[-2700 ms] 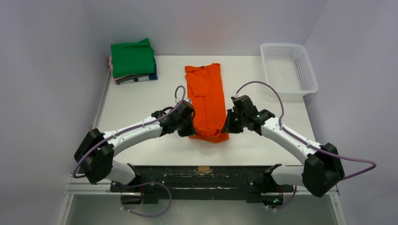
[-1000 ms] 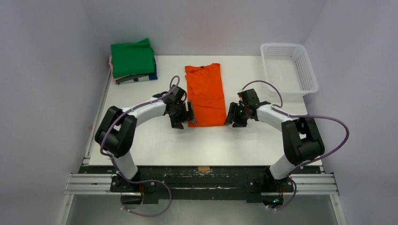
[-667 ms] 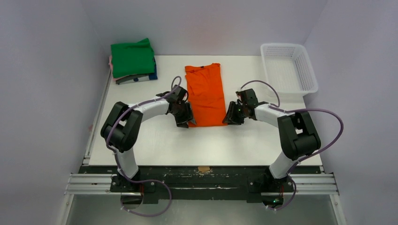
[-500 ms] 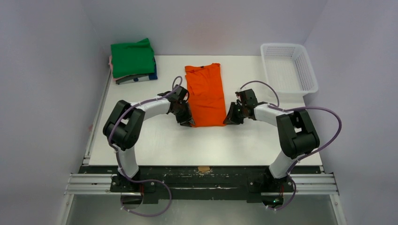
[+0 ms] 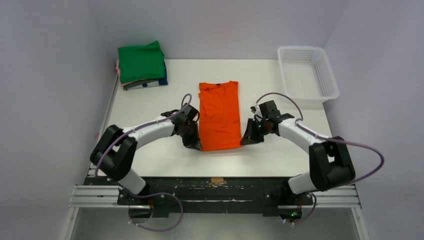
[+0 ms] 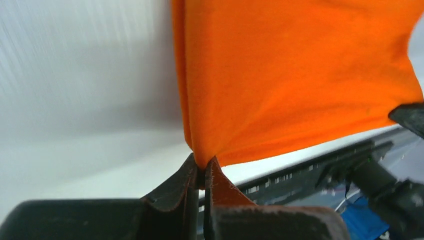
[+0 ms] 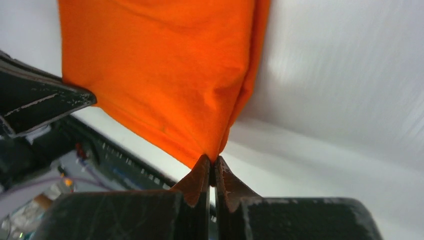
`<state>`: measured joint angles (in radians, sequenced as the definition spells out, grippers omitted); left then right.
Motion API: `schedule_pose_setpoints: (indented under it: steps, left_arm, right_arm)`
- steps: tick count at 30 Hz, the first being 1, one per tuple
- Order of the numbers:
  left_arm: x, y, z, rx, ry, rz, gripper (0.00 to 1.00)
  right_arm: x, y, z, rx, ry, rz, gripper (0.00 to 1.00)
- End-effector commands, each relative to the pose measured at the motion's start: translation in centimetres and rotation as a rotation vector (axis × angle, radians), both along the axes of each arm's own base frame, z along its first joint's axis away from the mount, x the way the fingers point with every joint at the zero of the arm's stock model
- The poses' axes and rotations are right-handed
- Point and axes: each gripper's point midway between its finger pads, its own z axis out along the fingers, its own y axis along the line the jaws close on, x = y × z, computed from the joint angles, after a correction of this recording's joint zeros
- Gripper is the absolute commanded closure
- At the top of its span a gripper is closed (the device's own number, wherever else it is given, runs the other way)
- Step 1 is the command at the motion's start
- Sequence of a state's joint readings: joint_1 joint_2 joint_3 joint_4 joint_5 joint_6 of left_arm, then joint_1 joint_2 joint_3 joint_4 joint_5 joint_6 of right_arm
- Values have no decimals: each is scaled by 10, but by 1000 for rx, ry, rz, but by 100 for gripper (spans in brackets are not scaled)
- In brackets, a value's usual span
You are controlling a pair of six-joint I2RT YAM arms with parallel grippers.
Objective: Fold and stack the t-shirts
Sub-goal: Grab one side of the 2/3 rectangular tshirt with both arms, then fold the long partially folded tshirt into a neat square
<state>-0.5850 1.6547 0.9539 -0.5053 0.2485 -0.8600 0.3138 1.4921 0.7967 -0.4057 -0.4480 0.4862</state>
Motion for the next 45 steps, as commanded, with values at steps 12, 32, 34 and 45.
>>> schedule_pose_setpoints:
  steps: [12,32,34,45]
  left_arm:
    - [-8,32,138,-14,-225,25,100]
    - [193,27,120,48,-345,207,100]
    - [207,31,111,64,-327,227,100]
    - [275,31,57,97,-268,257,80]
  right_arm:
    - [-17,3,115,51,-56,85,100]
    - [189,-5,108,-106,-260,-136,100]
    - [204,-4,98,-118,-259,-146,100]
    - [284,-7,21,-174,-276,-215,86]
